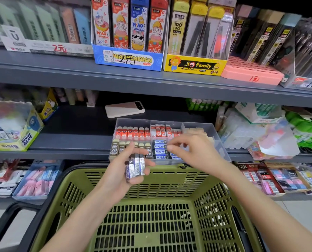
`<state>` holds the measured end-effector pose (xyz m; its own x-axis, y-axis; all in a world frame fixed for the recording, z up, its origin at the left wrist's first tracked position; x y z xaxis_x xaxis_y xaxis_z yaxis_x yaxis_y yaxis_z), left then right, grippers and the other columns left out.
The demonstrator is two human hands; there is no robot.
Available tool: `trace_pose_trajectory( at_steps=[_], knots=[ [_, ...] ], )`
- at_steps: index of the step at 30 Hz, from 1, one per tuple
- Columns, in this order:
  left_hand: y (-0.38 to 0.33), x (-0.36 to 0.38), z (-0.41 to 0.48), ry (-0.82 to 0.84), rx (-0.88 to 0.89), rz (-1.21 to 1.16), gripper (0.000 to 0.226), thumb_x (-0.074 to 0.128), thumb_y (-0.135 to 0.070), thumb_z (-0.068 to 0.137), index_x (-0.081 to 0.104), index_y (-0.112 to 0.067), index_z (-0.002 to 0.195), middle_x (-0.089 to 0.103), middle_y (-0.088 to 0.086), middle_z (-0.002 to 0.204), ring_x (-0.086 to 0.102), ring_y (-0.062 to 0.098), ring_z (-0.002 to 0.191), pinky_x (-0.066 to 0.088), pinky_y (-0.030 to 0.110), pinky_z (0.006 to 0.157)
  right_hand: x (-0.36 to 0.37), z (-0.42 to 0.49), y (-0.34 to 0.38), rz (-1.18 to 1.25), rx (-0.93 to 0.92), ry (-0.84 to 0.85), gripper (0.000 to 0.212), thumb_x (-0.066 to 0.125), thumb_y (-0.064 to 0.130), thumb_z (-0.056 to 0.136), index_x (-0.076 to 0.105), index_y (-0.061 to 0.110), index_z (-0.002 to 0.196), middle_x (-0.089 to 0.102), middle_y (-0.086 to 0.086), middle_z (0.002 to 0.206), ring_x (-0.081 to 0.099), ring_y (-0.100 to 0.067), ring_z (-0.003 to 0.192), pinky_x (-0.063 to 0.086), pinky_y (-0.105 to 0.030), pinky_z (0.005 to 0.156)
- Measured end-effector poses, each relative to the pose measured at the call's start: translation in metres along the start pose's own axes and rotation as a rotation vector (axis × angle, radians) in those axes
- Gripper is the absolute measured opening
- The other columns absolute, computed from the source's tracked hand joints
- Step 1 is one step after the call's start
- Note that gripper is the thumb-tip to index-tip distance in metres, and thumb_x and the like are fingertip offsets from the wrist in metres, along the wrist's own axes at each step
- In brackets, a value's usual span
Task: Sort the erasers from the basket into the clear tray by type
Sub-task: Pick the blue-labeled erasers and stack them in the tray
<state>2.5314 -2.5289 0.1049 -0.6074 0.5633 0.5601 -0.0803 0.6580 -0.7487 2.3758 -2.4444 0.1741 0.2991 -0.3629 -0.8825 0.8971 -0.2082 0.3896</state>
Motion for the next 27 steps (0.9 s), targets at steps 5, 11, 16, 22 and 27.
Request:
trace_pose_trajectory(
  at_steps=[5, 11, 16, 22, 27],
  knots=[
    [0.003, 0.013, -0.002, 0.050, -0.021, 0.071, 0.056, 0.054, -0.050, 0.083, 0.059, -0.003, 0.112, 0.065, 0.011, 0.072, 0.055, 0.018, 0.052, 0.029, 0.017, 0.031, 0.020, -0.007, 0.042, 0.134, -0.087, 0.139, 0.030, 0.062, 0.039, 0.086, 0.067, 0.026, 0.112, 0.057, 0.010, 0.081, 0.050, -0.009, 0.084, 0.036, -0.027, 0.085],
    [0.005, 0.016, -0.004, 0.048, -0.042, 0.094, 0.046, 0.056, -0.040, 0.081, 0.058, -0.001, 0.106, 0.061, 0.014, 0.070, 0.057, 0.019, 0.051, 0.029, 0.017, 0.030, 0.024, -0.015, 0.038, 0.539, 0.068, 0.263, 0.010, 0.070, 0.022, 0.082, 0.064, 0.023, 0.090, 0.061, 0.011, 0.088, 0.054, -0.004, 0.089, 0.039, -0.019, 0.086],
    [0.005, 0.006, -0.002, -0.019, -0.067, 0.056, 0.043, 0.057, -0.039, 0.080, 0.064, 0.001, 0.093, 0.065, 0.017, 0.073, 0.055, 0.018, 0.049, 0.031, 0.017, 0.031, -0.006, -0.004, -0.004, 0.857, 0.276, 0.003, 0.012, 0.066, 0.013, 0.085, 0.058, 0.018, 0.092, 0.065, 0.007, 0.075, 0.059, -0.005, 0.071, 0.045, -0.020, 0.073],
    [0.004, 0.001, -0.003, -0.045, -0.068, 0.032, 0.047, 0.057, -0.036, 0.078, 0.065, 0.004, 0.102, 0.063, 0.016, 0.072, 0.055, 0.018, 0.054, 0.036, 0.020, 0.035, 0.001, 0.026, -0.041, 0.079, 0.281, 0.084, 0.019, 0.077, 0.029, 0.073, 0.069, 0.022, 0.089, 0.069, 0.006, 0.079, 0.058, -0.009, 0.077, 0.047, -0.030, 0.078],
    [0.002, 0.001, -0.005, -0.051, -0.079, 0.046, 0.041, 0.057, -0.017, 0.075, 0.062, 0.006, 0.109, 0.068, 0.020, 0.079, 0.060, 0.019, 0.057, 0.040, 0.021, 0.037, 0.025, 0.034, -0.038, -0.193, 0.123, 0.290, 0.024, 0.072, 0.041, 0.076, 0.071, 0.031, 0.098, 0.063, 0.014, 0.079, 0.045, -0.003, 0.074, 0.027, -0.024, 0.076]
  ],
)
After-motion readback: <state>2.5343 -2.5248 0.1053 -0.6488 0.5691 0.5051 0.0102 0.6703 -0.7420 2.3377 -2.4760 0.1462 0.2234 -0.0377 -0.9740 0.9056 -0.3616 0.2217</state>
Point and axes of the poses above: each hand's wrist, its own z-axis towards the middle knuckle, its own x-axis out of the palm, y = z × x, the point moved 5 cm from there along z, towards the middle knuckle
